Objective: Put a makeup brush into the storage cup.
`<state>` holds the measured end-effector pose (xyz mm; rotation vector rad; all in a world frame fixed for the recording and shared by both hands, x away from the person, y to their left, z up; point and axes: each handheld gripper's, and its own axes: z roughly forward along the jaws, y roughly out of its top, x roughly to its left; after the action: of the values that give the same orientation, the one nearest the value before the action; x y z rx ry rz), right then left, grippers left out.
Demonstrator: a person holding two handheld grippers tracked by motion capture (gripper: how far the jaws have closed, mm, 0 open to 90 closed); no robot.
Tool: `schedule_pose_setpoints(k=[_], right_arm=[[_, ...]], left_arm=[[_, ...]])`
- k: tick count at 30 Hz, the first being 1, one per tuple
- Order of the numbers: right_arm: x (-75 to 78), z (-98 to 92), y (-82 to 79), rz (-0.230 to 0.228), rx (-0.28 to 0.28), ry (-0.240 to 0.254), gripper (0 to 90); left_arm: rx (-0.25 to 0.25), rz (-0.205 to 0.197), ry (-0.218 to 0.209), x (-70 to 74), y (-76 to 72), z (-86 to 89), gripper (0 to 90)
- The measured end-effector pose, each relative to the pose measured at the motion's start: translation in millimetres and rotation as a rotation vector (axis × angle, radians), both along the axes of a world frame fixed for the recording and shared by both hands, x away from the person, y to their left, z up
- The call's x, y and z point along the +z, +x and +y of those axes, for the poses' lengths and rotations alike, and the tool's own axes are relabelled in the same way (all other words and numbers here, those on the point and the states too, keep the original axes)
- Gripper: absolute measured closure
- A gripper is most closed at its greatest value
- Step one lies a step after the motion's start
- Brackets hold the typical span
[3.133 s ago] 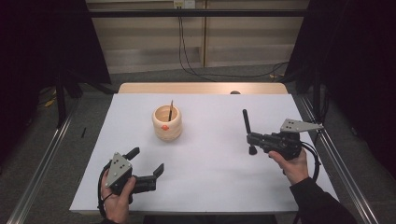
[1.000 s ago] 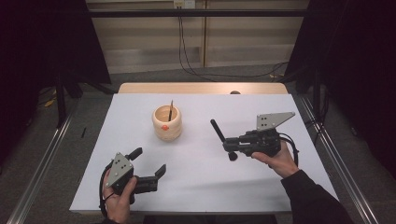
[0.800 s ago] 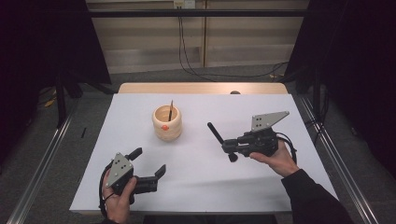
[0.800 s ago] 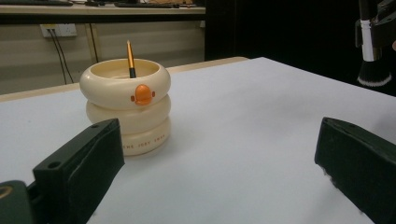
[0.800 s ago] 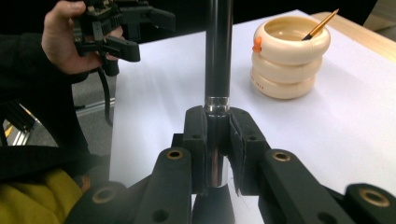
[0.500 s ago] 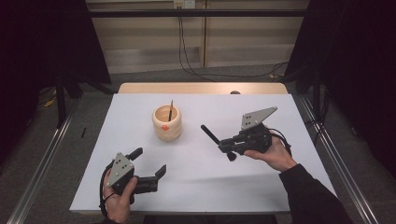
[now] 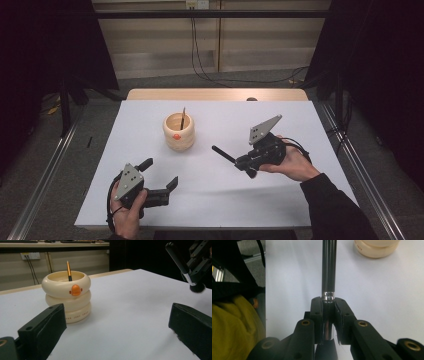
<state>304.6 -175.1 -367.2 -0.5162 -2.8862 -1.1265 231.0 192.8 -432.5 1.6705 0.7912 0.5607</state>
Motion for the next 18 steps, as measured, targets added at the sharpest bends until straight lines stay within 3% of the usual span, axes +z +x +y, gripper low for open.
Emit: schedule_pose_setpoints(k=[12, 18], right_arm=[[-6.4, 9.3, -3.9, 0.018, 0.059, -0.142, 78.8], [-9.3, 11.6, -6.5, 0.038, 0.062, -0.198, 78.8]], left_arm=[[0.0, 0.003, -0.004, 0.0, 0.0, 1.1, 1.1], [-0.005, 0.001, -0.002, 0.4, -0.4, 0.8, 1.1]])
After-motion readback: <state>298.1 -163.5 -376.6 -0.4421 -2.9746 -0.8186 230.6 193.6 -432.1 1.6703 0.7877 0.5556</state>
